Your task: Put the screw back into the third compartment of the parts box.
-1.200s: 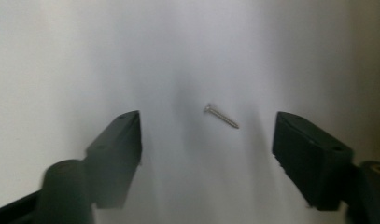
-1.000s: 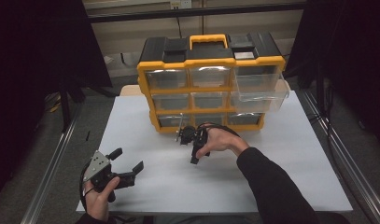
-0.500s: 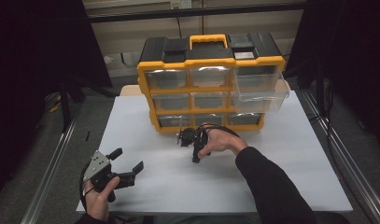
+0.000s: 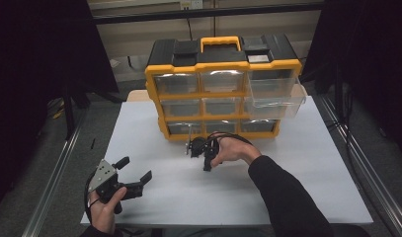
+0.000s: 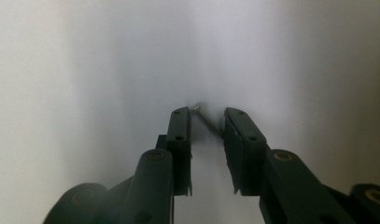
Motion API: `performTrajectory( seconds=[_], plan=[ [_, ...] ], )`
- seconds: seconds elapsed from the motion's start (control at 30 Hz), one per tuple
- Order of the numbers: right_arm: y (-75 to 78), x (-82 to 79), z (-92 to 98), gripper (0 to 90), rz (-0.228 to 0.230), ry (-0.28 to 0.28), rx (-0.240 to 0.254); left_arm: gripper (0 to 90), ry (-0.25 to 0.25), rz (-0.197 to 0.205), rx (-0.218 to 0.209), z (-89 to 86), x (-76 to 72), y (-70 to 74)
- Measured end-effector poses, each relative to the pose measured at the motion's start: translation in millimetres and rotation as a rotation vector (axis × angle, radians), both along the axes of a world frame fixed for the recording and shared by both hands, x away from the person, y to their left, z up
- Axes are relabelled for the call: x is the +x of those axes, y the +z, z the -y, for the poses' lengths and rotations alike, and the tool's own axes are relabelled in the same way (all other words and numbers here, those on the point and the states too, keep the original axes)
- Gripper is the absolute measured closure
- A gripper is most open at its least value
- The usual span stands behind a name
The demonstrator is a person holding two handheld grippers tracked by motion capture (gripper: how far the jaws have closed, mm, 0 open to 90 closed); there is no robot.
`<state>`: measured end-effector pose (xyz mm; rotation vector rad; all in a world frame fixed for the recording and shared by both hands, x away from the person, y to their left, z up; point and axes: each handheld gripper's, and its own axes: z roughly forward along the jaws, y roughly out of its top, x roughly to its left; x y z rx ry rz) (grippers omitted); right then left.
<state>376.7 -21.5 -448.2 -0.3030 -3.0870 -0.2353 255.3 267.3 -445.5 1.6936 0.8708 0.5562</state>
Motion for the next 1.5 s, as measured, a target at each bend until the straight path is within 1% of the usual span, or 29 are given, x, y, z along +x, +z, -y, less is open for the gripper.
performTrajectory(
  seconds=[0.07, 0.1, 0.17, 0.2, 0.23, 0.27, 0.3, 0.33, 0.37, 0.4, 0.43, 0.47, 0.5, 0.57, 0.67, 0.7, 0.73, 0.77, 0.87, 0.9, 0.93, 1.0, 1.03, 1.1, 1.23, 1.27, 1.3, 1.4, 1.5],
  plan=[
    [0.1, -0.1, -0.4, 76.4, -0.005, -0.014, -0.002, 3.5, -0.001, 0.000, -0.001, 0.3, 0.0, 0.0],
    [-0.2, 0.4, -0.6, 77.8, 0.000, -0.001, 0.001, 3.5, -0.001, 0.000, -0.002, 0.3, -0.1, 0.0],
    [0.0, -0.3, -1.1, 83.6, -0.009, -0.012, -0.002, 3.5, -0.001, 0.000, -0.001, 0.1, -0.1, 0.0],
    [0.0, -0.2, -0.9, 85.1, -0.011, -0.007, -0.003, 3.5, 0.000, -0.001, -0.002, -0.1, -0.1, 0.0],
    [-0.1, -0.2, -0.7, 86.0, -0.015, -0.018, 0.000, 3.5, 0.000, -0.001, -0.001, -0.2, 0.1, -0.1],
    [0.5, 0.0, -0.7, 87.8, -0.007, -0.019, -0.009, 3.5, -0.001, -0.001, 0.000, -0.2, 0.2, -0.2],
    [0.5, -0.5, -0.9, 88.1, -0.016, -0.030, -0.011, 3.5, -0.002, -0.001, 0.000, 0.0, 0.1, -0.2],
    [-0.2, 0.1, -1.1, 88.1, -0.023, -0.026, -0.003, 3.5, -0.002, -0.001, -0.001, 0.2, -0.1, 0.0],
    [-0.8, 1.5, -1.3, 88.2, -0.019, -0.010, 0.003, 3.5, -0.001, 0.000, -0.002, 0.2, -0.1, 0.0],
    [-0.6, 1.2, -1.4, 88.2, -0.026, -0.023, 0.001, 3.5, -0.001, -0.001, -0.002, 0.1, -0.1, 0.0],
    [-2.2, 1.9, -0.9, 88.2, -0.024, -0.018, 0.024, 3.5, -0.001, 0.000, -0.001, 0.1, -0.1, 0.0],
    [-2.2, 0.5, -0.7, 88.2, -0.033, -0.044, 0.021, 3.5, -0.001, 0.000, 0.000, 0.1, 0.0, 0.0],
    [-2.1, 2.4, 0.1, 88.3, -0.035, -0.025, 0.019, 3.5, -0.001, 0.000, 0.002, 0.1, 0.1, -0.1],
    [-0.7, 2.1, -0.4, 88.2, -0.042, -0.052, 0.007, 3.5, -0.002, -0.001, 0.000, 0.4, 0.0, -0.1],
    [-0.3, 3.8, -0.1, 88.2, -0.047, -0.057, 0.003, 3.5, -0.001, 0.000, 0.000, -0.1, 0.1, -0.1],
    [-1.0, 4.5, 0.5, 88.2, -0.060, -0.067, 0.020, 3.6, -0.001, 0.000, 0.000, -0.1, 0.1, -0.1],
    [-0.7, 5.0, 0.7, 88.2, -0.057, -0.076, 0.029, 3.5, -0.001, 0.000, 0.000, -0.1, 0.0, -0.1],
    [2.4, 6.0, 0.7, 88.2, -0.050, -0.082, 0.008, 3.5, -0.002, 0.000, -0.001, 0.1, 0.0, -0.1],
    [7.2, 6.3, 2.5, 88.2, -0.074, -0.114, 0.059, 3.5, -0.002, 0.000, 0.000, 0.5, -0.1, 0.0],
    [11.6, 6.6, 3.6, 88.2, -0.074, -0.113, 0.054, 3.5, -0.002, 0.000, -0.001, 0.5, -0.1, 0.0],
    [14.8, 5.5, 4.3, 88.2, -0.079, -0.130, 0.055, 3.5, 0.000, -0.001, 0.000, 0.6, -0.1, 0.1],
    [20.9, 4.6, 6.2, 88.2, -0.077, -0.131, 0.060, 3.5, -0.003, -0.001, -0.001, 0.6, -0.1, 0.1],
    [24.6, 2.6, 7.2, 88.2, -0.091, -0.163, 0.046, 3.5, -0.001, 0.000, 0.000, 0.7, -0.2, 0.2],
    [29.4, 2.5, 8.7, 88.2, -0.086, -0.179, 0.050, 3.5, -0.001, 0.000, 0.001, 0.7, -0.3, 0.2],
    [38.4, 0.2, 9.6, 88.2, -0.092, -0.212, 0.041, 3.5, -0.001, -0.001, 0.003, 0.5, 0.1, 0.0],
    [40.6, -0.5, 9.1, 88.2, -0.088, -0.219, 0.038, 3.5, 0.000, 0.000, 0.007, 0.4, 0.1, 0.1],
    [43.0, -0.5, 9.1, 88.2, -0.086, -0.220, 0.042, 3.5, 0.000, 0.001, 0.004, 0.5, 0.0, 0.1],
    [51.0, -1.0, 10.0, 88.2, -0.094, -0.249, 0.063, 3.6, -0.002, -0.002, 0.000, 0.4, 0.3, 0.0],
    [59.7, -1.3, 11.4, 88.2, -0.086, -0.257, 0.068, 3.5, -0.003, -0.002, 0.001, 0.5, 0.2, 0.1]
  ],
)
